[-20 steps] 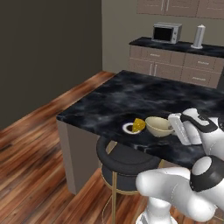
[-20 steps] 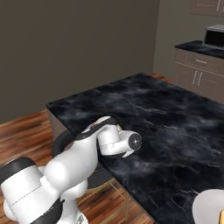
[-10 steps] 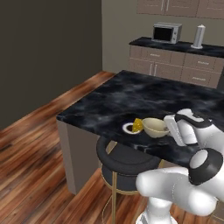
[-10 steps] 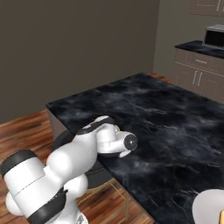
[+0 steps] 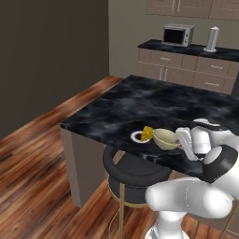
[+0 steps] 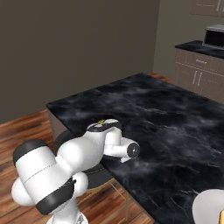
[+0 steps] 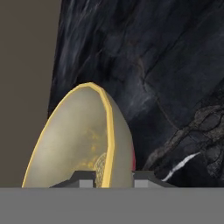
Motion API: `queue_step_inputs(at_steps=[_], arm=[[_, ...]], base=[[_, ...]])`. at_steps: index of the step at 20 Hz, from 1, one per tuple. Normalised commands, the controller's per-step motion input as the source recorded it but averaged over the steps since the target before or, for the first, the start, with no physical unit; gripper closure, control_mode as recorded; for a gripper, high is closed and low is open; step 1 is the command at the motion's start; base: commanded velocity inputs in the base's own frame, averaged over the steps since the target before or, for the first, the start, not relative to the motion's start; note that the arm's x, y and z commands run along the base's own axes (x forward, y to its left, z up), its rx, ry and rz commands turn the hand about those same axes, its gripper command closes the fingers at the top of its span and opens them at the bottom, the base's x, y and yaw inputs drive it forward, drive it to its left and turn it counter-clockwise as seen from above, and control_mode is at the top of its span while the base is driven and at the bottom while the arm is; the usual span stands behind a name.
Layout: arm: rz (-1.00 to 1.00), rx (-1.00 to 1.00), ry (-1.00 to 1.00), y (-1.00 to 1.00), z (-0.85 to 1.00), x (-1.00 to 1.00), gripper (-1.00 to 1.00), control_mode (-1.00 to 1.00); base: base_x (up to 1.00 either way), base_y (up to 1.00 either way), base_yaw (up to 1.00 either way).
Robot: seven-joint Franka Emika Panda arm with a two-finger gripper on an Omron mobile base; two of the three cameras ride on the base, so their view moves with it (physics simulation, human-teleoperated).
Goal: Take the smaller bowl and place it next to the appetizer plate on the dining counter , and place the larger bowl next to the plate with cooked food.
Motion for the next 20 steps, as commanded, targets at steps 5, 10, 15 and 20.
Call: queue_step_inputs(at_steps=[5, 10, 15, 20], arm=[[0.0, 0.08, -0.03, -0.07, -0.08, 0.12, 1.0, -1.0], [0.0, 0.01, 0.0, 0.0, -0.23, 0.19, 1.0, -1.0], [0.0, 0.0, 0.0, 0.0, -0.28, 0.12, 1.0, -1.0], [0.0, 0.0, -0.01, 0.11, -0.3, 0.0, -1.0, -1.0]], base=[[0.0, 0.0, 0.0], [0.0, 0.0, 0.0], [0.0, 0.0, 0.0], [0.0, 0.0, 0.0]])
